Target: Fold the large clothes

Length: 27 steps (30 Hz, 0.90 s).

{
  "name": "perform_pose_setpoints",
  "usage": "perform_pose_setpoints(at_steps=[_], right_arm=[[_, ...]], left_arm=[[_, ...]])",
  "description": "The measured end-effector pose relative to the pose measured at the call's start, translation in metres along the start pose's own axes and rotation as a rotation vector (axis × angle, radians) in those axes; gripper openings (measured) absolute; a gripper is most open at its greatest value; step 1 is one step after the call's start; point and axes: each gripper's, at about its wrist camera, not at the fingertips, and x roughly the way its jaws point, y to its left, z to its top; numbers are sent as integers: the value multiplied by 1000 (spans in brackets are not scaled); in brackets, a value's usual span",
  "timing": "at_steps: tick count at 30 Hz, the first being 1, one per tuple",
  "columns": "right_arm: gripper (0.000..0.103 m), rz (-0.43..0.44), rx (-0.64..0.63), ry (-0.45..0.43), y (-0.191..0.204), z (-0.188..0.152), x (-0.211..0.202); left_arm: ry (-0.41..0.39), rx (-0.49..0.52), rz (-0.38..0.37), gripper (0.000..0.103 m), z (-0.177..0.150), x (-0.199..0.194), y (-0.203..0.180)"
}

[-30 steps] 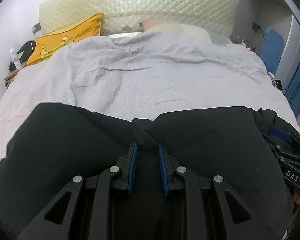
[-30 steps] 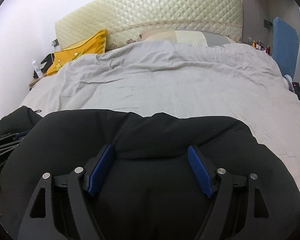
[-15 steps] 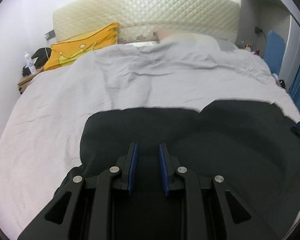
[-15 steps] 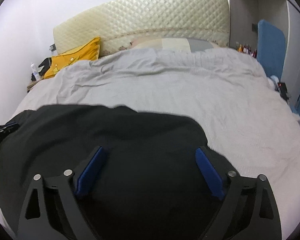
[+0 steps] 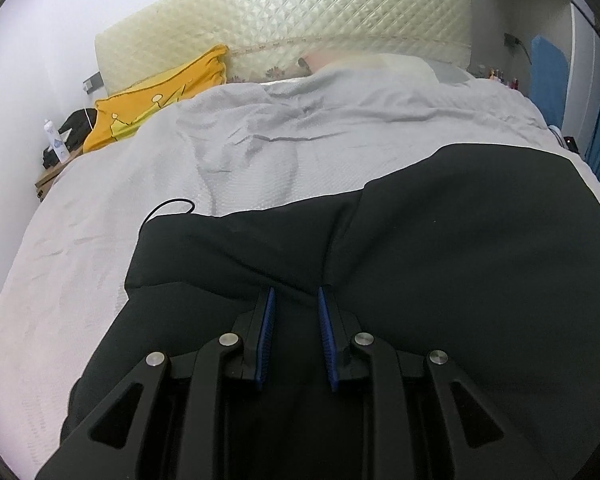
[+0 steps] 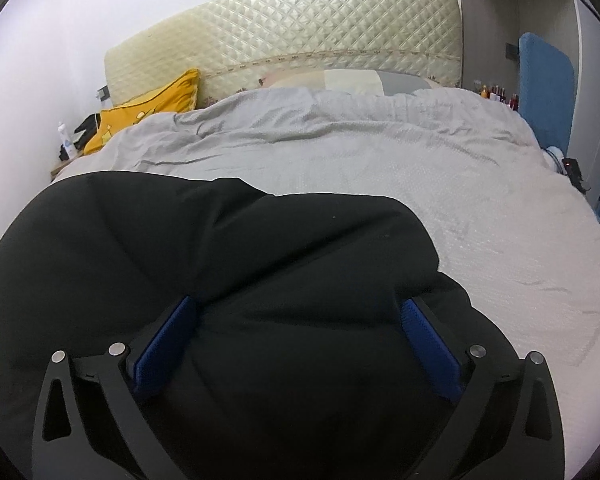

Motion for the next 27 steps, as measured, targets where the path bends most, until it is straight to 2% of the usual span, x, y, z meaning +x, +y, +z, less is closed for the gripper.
perform_pose_setpoints(at_steps=[7,13,15,17,19,21,24,27], right_arm=[[102,-9,9,21,-1,0,0],[102,-7,11,17,1,6,-29],[102,-1,22,4,2,10,-44],[102,2,23,-20,5,18,-64],[102,6,24,-42,9,29,-82],[102,21,33,-78,13,43,-109],[102,30,17,-141,24,63,-154],[102,39,1,-204,35,78,-200]], left_arm=[[40,-18,-12,22,5,0,4],[59,-101,-46,23,9,-29,15],[27,-102,-42,24,15,-55,13],[-4,-111,-61,29,22,-78,11],[-39,-133,-84,50,31,-105,10],[-88,-136,-75,60,39,-136,6],[-160,-113,-76,61,52,-190,-4],[-195,-100,-75,62,61,-236,-11]])
